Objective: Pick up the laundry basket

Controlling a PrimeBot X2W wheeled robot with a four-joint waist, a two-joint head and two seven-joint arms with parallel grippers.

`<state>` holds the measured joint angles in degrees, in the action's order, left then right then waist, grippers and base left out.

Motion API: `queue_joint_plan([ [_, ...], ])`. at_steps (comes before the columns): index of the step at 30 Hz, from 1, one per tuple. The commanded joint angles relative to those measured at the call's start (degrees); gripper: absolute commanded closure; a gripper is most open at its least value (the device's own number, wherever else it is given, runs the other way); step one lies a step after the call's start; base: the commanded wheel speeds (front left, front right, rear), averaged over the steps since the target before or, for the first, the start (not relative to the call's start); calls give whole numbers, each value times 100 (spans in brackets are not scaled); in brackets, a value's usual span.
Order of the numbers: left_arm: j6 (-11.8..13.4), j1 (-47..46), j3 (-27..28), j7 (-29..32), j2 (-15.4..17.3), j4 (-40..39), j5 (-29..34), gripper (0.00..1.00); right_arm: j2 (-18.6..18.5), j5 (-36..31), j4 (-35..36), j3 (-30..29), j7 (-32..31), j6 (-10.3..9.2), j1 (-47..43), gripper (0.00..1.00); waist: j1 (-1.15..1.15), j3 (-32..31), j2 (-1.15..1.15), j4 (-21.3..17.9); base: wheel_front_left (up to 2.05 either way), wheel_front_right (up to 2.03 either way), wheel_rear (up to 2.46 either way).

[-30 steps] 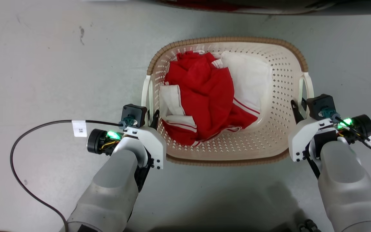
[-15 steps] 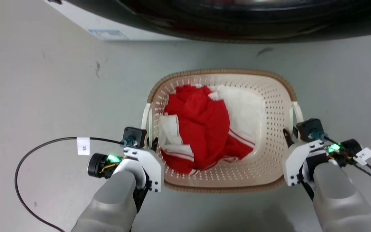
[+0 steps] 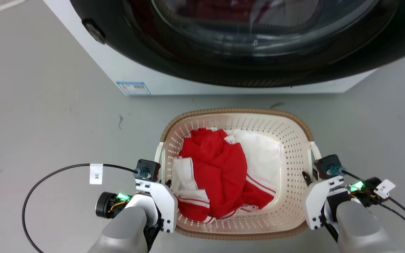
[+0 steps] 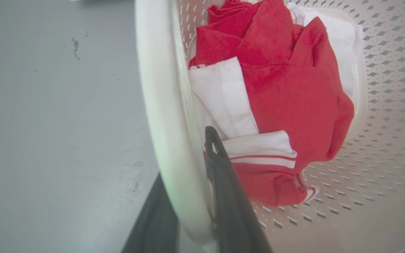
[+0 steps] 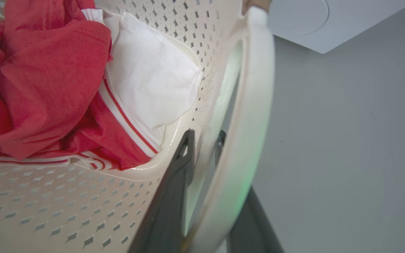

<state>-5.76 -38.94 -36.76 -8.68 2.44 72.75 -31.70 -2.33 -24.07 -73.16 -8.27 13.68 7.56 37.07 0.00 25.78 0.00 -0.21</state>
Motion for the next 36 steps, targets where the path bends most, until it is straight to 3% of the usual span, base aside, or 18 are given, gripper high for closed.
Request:
queue_joint_plan([
  [1, -35, 68, -41, 67, 78, 31, -12, 100, -98, 28, -11, 91, -54, -14, -89, 100, 0, -303, 0, 3, 0, 0, 0],
  [36, -170, 299, -757, 2088, 305, -44, -517, 100, -101, 2284, -76, 2414, -2001, -9, -852, 100, 0, -2495, 0, 139, 0, 0, 0],
])
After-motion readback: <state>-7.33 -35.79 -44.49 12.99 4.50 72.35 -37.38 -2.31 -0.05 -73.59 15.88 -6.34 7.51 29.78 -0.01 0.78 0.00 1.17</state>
